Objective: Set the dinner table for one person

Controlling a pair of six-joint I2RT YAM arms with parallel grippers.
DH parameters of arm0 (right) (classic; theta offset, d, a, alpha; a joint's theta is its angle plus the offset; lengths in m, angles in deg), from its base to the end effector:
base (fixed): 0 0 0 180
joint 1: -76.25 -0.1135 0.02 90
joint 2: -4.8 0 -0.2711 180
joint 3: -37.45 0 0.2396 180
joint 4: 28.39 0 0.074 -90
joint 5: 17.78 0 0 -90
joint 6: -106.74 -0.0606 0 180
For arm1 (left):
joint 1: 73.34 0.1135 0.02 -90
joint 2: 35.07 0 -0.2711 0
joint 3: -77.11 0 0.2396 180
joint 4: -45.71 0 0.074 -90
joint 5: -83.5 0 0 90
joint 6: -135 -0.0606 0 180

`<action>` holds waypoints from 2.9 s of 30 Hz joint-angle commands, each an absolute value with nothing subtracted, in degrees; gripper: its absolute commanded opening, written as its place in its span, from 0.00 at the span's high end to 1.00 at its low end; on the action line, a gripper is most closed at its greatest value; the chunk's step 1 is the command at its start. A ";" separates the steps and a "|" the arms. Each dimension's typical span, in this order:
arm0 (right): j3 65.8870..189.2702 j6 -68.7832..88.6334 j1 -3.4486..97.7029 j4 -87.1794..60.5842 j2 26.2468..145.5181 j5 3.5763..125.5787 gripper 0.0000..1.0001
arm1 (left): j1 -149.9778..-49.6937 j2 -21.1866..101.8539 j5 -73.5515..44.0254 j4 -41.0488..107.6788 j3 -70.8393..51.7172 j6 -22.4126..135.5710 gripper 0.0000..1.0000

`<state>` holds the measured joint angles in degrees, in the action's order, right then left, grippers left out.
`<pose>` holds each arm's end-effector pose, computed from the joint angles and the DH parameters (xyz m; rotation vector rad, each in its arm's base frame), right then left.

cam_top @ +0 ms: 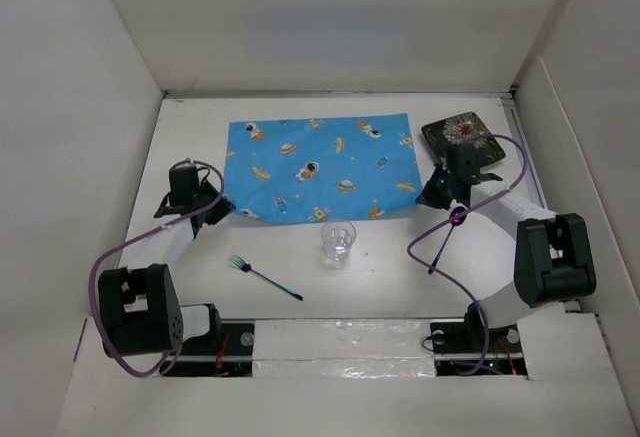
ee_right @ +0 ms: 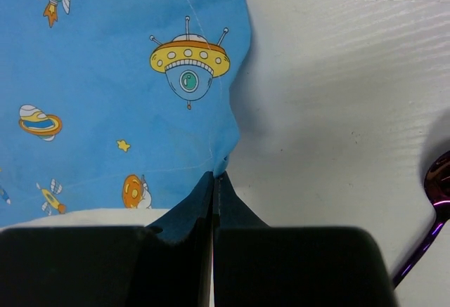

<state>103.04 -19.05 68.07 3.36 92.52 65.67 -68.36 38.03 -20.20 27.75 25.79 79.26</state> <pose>0.3061 0.0510 0.1857 0.5650 2.4997 0.4487 0.2661 0.0088 0.1990 -0.6487 2.2048 -0.5387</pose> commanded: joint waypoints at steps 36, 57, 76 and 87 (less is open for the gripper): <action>115.23 -29.75 91.36 -5.63 98.66 59.12 1.00 | -76.93 37.08 -22.40 20.75 1.17 68.29 0.53; 122.26 -46.89 94.45 -7.30 116.60 61.50 0.48 | -78.70 36.03 -25.49 21.81 4.51 67.06 0.68; 129.43 -34.63 93.92 -14.69 105.10 55.28 1.00 | -78.35 38.05 -25.76 20.76 -1.80 63.55 0.57; 137.55 -19.13 83.83 -2.74 101.57 28.13 1.00 | -78.35 43.68 -29.36 16.10 -13.68 62.93 0.49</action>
